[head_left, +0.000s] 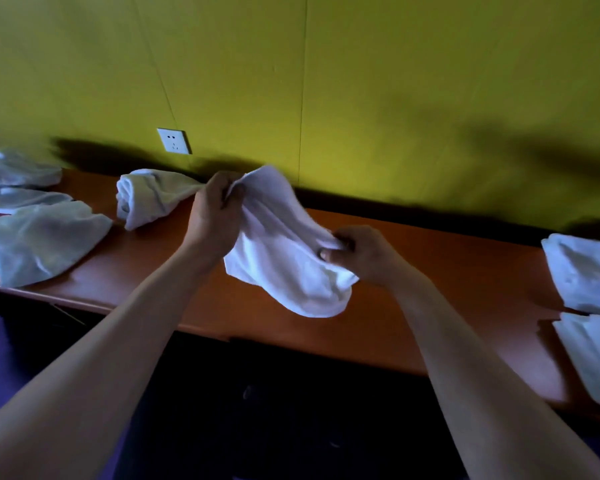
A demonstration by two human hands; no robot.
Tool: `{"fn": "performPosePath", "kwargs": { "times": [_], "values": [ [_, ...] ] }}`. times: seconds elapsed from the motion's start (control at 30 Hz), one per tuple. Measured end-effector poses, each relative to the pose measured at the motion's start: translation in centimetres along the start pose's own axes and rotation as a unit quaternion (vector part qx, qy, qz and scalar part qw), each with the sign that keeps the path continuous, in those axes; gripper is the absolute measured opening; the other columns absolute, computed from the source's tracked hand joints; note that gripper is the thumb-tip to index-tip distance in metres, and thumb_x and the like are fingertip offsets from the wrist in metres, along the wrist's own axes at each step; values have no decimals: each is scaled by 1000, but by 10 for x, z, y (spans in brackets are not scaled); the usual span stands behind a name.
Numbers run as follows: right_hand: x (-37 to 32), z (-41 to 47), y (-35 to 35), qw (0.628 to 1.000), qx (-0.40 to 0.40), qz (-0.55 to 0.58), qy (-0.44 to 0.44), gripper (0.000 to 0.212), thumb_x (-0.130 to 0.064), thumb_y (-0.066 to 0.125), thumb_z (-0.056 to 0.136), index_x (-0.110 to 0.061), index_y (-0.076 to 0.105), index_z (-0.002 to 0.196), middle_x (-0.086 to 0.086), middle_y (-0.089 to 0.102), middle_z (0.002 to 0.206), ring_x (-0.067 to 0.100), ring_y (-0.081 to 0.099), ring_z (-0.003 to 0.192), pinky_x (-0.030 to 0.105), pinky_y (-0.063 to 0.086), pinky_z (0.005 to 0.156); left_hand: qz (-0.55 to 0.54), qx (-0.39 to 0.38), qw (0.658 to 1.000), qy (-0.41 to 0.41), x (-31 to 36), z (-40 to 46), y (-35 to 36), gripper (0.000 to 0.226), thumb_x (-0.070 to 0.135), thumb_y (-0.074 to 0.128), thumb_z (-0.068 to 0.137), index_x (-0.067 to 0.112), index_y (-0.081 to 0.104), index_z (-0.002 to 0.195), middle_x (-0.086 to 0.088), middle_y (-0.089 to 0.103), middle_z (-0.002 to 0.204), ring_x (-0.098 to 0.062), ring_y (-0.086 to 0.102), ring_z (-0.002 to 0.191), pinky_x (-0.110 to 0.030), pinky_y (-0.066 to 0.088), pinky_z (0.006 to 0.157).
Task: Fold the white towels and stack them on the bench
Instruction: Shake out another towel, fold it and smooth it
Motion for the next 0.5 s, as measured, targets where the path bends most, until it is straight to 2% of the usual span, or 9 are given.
{"fn": "performPosePath", "kwargs": {
  "times": [0.07,0.13,0.2,0.23,0.3,0.37,0.43,0.5],
  "values": [
    [1,-11,-4,998,-36,47,12,36,-33,79,85,-33,55,59,-18,43,52,-5,37,51,18,29,53,-34,8,999,-23,3,-1,-3,18,14,47,94,11,62,101,3,63,85,-7,52,77,-21,42,67],
    [0,-23,-9,996,-75,41,29,33,-32,83,81,-32,58,60,-18,46,54,-6,40,53,20,32,56,-47,19,998,-38,6,-1,-8,23,18,41,94,3,58,96,-2,57,81,-10,46,75,-27,37,63],
    [-1,-29,-12,989,-118,-69,51,34,-33,84,78,-32,54,62,-16,50,57,-6,47,56,22,34,56,-49,23,997,-47,12,-2,-9,29,21,38,94,-4,52,91,-7,47,78,-10,39,73,-29,32,60],
    [-1,-31,-13,980,-129,-131,74,36,-34,83,78,-29,51,62,-13,51,62,1,51,60,24,35,55,-52,22,997,-48,16,-3,-9,30,21,37,93,-5,50,89,-7,44,77,-9,36,71,-29,30,58],
    [3,-34,-13,953,-142,-229,135,31,-40,80,78,-22,55,73,-2,61,80,19,61,81,29,44,69,-76,20,995,-53,25,-7,-7,28,21,36,91,-3,48,83,-5,38,74,-8,32,68,-30,28,59],
    [13,-41,-7,921,-158,-307,183,36,-45,77,78,-19,63,99,2,66,103,26,63,105,38,42,93,-133,35,989,-61,31,-9,-8,24,20,35,93,7,47,76,-2,36,71,-10,33,69,-32,29,62],
    [27,-54,0,913,-152,-314,214,37,-47,74,82,-19,65,105,-3,67,102,25,63,107,43,36,102,-191,43,979,-64,36,-9,-12,21,18,36,93,14,45,74,-3,34,71,-13,33,70,-32,29,64],
    [36,-66,6,916,-127,-307,224,29,-45,72,85,-21,66,100,-5,67,91,22,64,94,45,36,104,-222,39,972,-64,42,-12,-19,25,12,36,92,20,41,69,3,33,66,-11,31,66,-32,27,61]
  ]
}}
Point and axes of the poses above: each hand's wrist, its own z-axis towards the middle knuckle, its own y-axis out of the palm, x = y × z, the point moved 2 cm from there along z, towards the middle knuckle
